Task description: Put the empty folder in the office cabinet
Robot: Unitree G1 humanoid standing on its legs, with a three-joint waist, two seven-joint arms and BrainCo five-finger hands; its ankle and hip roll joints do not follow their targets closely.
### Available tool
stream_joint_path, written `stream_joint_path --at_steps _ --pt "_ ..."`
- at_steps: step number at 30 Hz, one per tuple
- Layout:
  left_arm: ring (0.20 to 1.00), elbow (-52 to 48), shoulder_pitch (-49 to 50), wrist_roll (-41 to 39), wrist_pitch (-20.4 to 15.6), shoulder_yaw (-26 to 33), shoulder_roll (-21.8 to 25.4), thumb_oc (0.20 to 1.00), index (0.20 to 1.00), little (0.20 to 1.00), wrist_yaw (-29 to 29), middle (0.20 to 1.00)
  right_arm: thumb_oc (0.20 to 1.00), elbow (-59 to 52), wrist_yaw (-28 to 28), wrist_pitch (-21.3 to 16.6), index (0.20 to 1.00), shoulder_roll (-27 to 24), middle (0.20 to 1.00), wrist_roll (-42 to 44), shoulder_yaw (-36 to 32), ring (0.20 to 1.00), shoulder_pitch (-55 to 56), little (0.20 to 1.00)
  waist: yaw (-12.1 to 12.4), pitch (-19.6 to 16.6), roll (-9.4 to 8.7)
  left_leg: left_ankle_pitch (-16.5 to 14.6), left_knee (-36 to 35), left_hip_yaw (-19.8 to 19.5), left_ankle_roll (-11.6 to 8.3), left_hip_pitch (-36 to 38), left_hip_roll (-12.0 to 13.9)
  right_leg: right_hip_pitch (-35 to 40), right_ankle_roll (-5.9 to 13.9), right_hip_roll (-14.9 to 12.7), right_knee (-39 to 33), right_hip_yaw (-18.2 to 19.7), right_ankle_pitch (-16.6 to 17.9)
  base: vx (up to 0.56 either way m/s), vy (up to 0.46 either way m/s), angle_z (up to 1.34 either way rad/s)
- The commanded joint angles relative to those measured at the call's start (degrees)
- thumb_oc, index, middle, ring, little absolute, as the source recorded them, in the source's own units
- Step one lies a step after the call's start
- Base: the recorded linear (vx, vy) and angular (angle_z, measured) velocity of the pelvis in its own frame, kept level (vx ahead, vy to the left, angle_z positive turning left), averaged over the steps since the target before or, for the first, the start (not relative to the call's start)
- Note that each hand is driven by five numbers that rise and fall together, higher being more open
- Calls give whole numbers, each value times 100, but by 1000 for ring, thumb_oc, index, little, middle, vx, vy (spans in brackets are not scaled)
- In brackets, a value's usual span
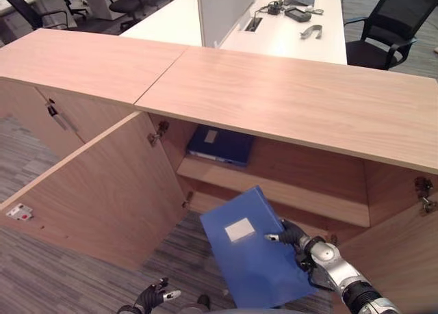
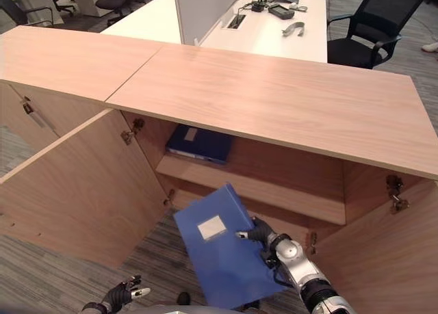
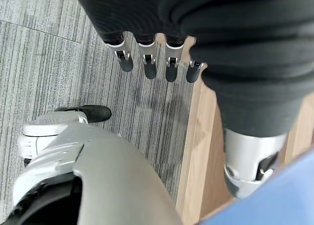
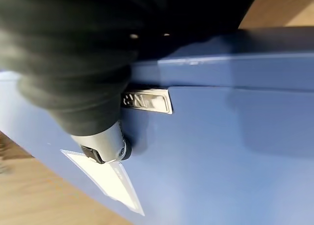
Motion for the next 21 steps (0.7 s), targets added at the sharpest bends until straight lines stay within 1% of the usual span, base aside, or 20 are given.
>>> stream_joint_path --at_steps 1,2,3,4,8,9,10,11,15,18,20,21 --pt "1000 103 -443 216 -195 -282 346 1000 1000 1000 56 1000 200 462 -386 -185 200 410 200 916 -576 200 -357 200 137 64 -168 -265 18 141 78 -107 -137 286 326 -144 226 314 -800 16 -20 3" --pt "1000 106 -450 215 -195 -285 349 1000 1000 1000 57 1000 200 476 -385 -193 200 412 200 922 -579 200 -367 200 141 68 -170 -266 18 141 78 -106 -137 287 326 -144 224 314 -800 18 -19 3" --pt "1000 103 -441 228 -204 -326 382 1000 1000 1000 74 1000 200 745 -512 -204 200 488 200 1390 -891 200 -430 200 149 72 -149 -266 18 136 79 -117 -143 288 328 -144 204 301 -797 6 -6 3" --pt "1000 104 -445 227 -204 -330 384 1000 1000 1000 74 1000 200 752 -511 -208 200 488 200 1395 -895 200 -434 200 155 74 -150 -267 18 138 79 -115 -143 290 328 -144 203 302 -797 13 -7 4" --pt "1000 -6 -287 330 -196 -509 494 1000 1000 1000 25 1000 200 1326 -814 -353 200 608 200 2616 -1669 200 -749 200 190 71 -90 -288 18 174 80 -101 -154 320 339 -137 144 329 -790 2 0 1" --pt "1000 -8 -291 330 -194 -514 497 1000 1000 1000 25 1000 200 1338 -809 -359 200 606 200 2625 -1674 200 -756 200 202 77 -91 -291 18 180 79 -95 -153 323 338 -136 142 335 -789 0 0 0" --pt "1000 9 -224 417 -182 -591 533 1000 1000 1000 -25 1000 200 1467 -950 -482 200 629 200 3247 -2068 200 -858 200 192 59 -60 -310 18 207 77 -73 -149 347 337 -126 129 357 -798 33 -14 -1" --pt "1000 25 -187 487 -177 -643 547 1000 1000 1000 -29 1000 200 1550 -1027 -573 200 601 200 3612 -2280 200 -942 200 188 49 -45 -325 18 222 71 -50 -142 360 335 -118 121 374 -806 41 -20 -2" --pt "1000 37 -108 622 -171 -794 575 1000 1000 1000 -56 1000 200 1607 -1205 -752 200 542 200 4223 -2648 200 -1139 200 188 34 -1 -356 18 256 64 -13 -134 379 339 -106 111 398 -820 17 -13 -3" --pt "1000 20 -76 672 -168 -854 596 1000 1000 1000 -69 1000 200 1628 -1271 -803 200 500 200 4390 -2764 200 -1229 200 185 31 26 -360 18 266 62 -9 -132 378 339 -103 106 410 -825 0 0 0" --pt "1000 57 -6 747 -159 -929 590 1000 1000 1000 -45 1000 200 1768 -1448 -930 200 457 200 4707 -2970 200 -1427 200 196 17 70 -366 18 276 60 -16 -130 372 341 -97 97 421 -838 0 0 0" --pt "1000 58 -16 748 -160 -934 589 1000 1000 1000 -43 1000 200 1790 -1440 -937 200 448 200 4721 -2972 200 -1445 200 203 21 72 -367 18 277 59 -18 -129 368 340 -96 97 422 -839 0 0 0"
